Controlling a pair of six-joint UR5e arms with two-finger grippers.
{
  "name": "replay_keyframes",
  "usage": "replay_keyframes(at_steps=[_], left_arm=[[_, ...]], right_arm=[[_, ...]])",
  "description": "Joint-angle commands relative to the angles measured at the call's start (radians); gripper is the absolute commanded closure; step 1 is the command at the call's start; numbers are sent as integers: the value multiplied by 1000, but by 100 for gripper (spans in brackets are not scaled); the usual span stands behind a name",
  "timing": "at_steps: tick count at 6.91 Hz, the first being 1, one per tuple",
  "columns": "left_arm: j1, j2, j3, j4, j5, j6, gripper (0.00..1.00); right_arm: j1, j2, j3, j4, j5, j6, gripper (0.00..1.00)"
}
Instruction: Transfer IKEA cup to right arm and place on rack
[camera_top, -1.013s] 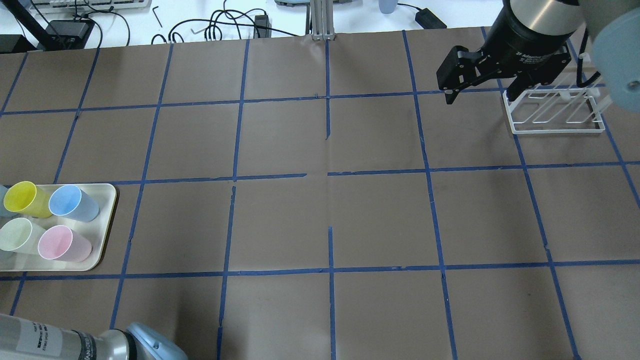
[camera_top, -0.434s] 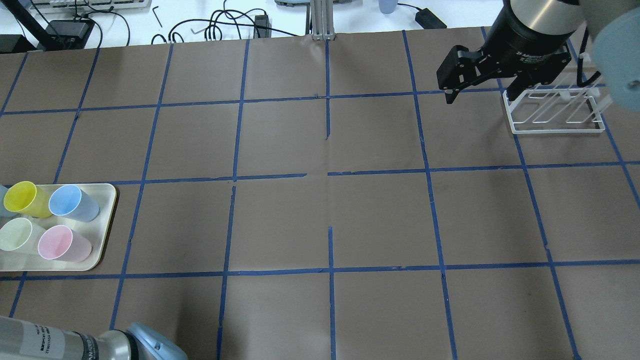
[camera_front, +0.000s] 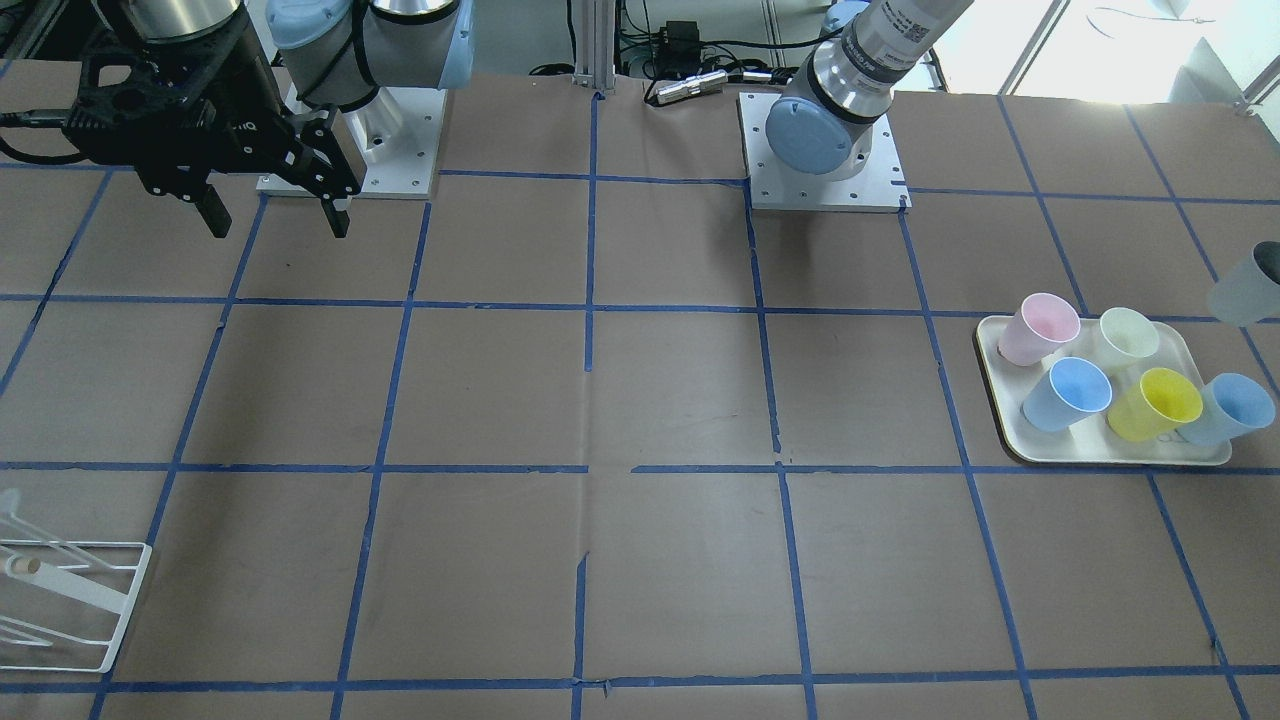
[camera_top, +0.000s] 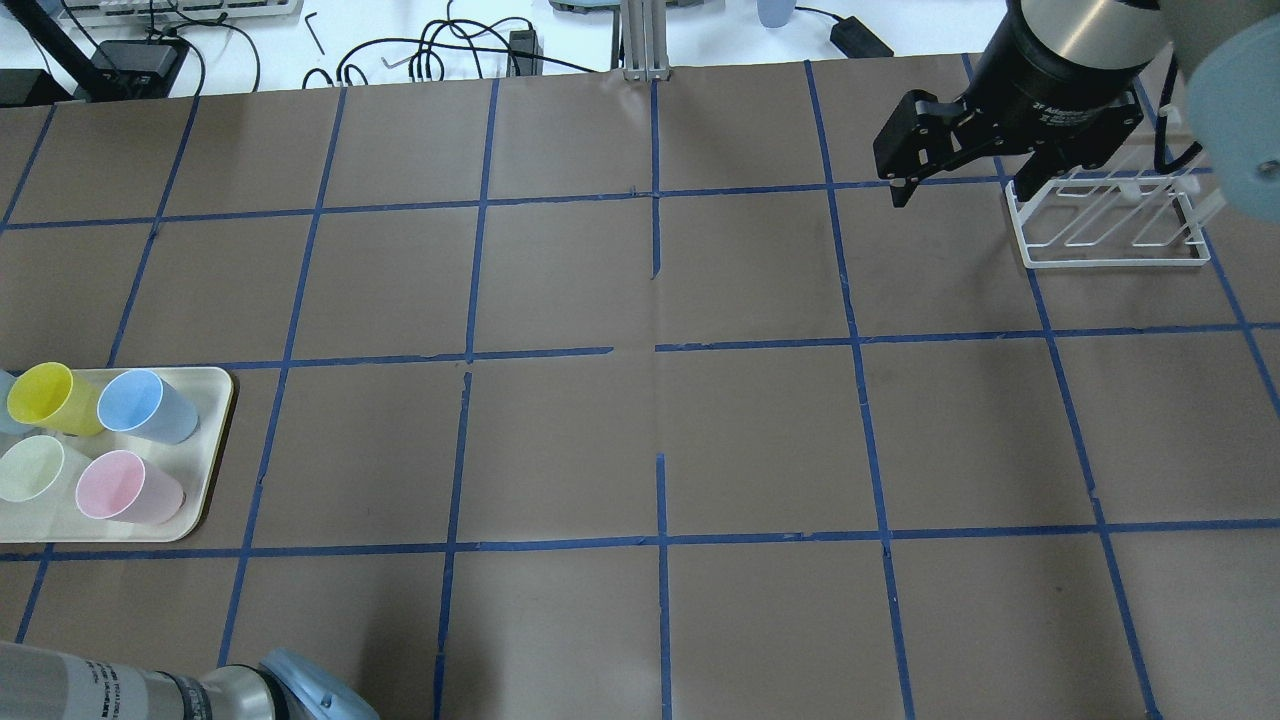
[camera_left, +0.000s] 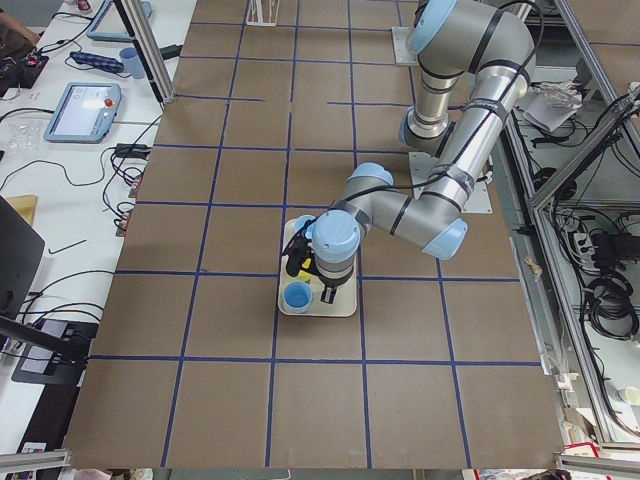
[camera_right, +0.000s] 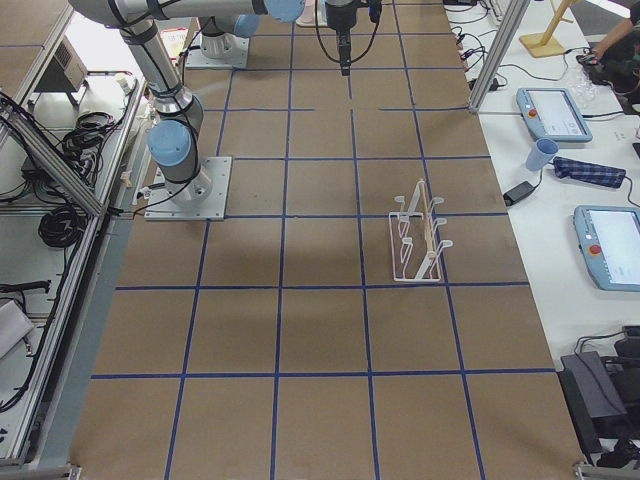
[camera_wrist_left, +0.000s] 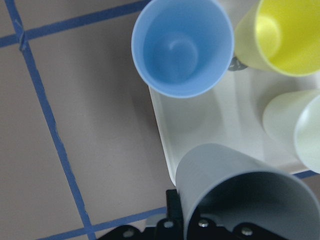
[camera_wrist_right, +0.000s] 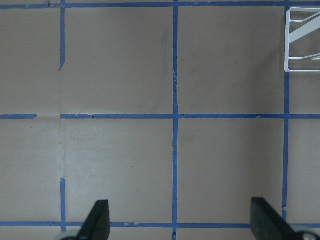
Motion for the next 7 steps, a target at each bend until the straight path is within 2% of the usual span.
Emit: replay_keyframes(at_steps=[1, 2, 3, 4, 5, 6, 7], left_arm=[[-127, 37, 135, -339, -99, -172, 100], [-183, 48, 131, -406, -240, -255, 100], [-276, 48, 104, -559, -388, -300, 100], [-369, 54, 67, -609, -495, -415, 100], [-447, 62, 18, -612, -634, -525, 100], [-498, 85, -16, -614, -720, -599, 100], [-510, 114, -36, -618, -758, -673, 100]], right_arm=[[-4, 0, -4, 0, 0, 0, 0], [-6, 2, -10, 9, -2, 0, 0], [-7, -6, -10, 18, -5, 0, 0], [-18, -11, -11, 34, -5, -2, 0], [-33, -14, -16, 44, 0, -2, 0], [-50, -12, -43, 98, 3, -5, 0], [-90, -14, -65, 168, 49, -26, 0]])
